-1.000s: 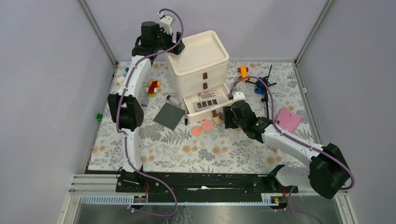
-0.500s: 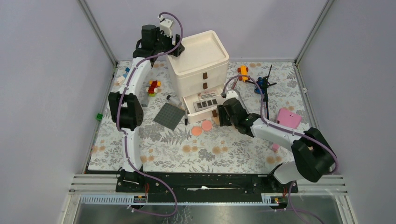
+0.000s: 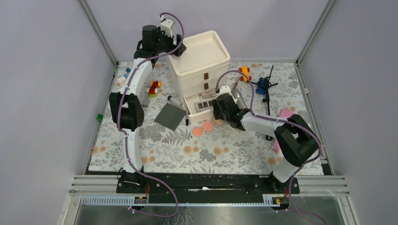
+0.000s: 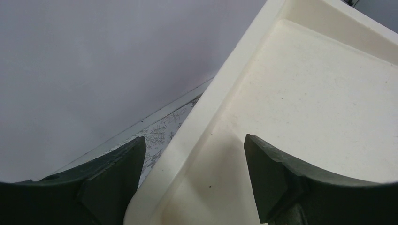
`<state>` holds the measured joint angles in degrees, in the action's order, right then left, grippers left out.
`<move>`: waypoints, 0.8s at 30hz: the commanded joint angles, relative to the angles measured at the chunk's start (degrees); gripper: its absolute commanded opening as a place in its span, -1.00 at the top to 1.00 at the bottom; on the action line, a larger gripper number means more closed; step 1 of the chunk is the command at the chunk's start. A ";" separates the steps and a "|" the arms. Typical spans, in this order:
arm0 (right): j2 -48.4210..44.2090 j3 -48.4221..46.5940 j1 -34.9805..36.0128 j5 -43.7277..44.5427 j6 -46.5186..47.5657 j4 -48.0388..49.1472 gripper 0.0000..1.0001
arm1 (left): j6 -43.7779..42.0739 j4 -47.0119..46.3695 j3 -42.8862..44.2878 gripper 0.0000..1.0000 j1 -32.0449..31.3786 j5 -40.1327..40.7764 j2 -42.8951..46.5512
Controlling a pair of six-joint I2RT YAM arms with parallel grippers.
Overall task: Organize the makeup
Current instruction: Close the drawer in the storage box.
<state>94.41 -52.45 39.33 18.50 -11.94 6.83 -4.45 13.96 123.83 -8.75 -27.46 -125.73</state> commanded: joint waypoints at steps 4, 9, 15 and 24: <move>3.76 -3.09 -0.05 2.16 3.01 8.58 -0.16 | -0.51 1.51 -2.43 -0.60 -1.15 -1.66 -0.12; 6.24 -4.00 -0.12 3.13 3.89 13.21 -0.17 | -0.87 1.51 -3.13 -0.61 -1.61 -1.47 -0.17; 9.55 -5.47 -0.07 4.79 4.93 18.34 -0.17 | -1.34 1.50 -3.82 -0.62 -2.01 -1.23 0.11; 15.10 -9.06 -0.22 7.21 5.94 23.98 -0.19 | -1.35 1.49 -4.60 -0.62 -2.35 -1.33 0.27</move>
<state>107.70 -58.06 39.29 23.11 -6.61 23.86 -4.71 10.98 121.71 -9.28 -27.18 -125.32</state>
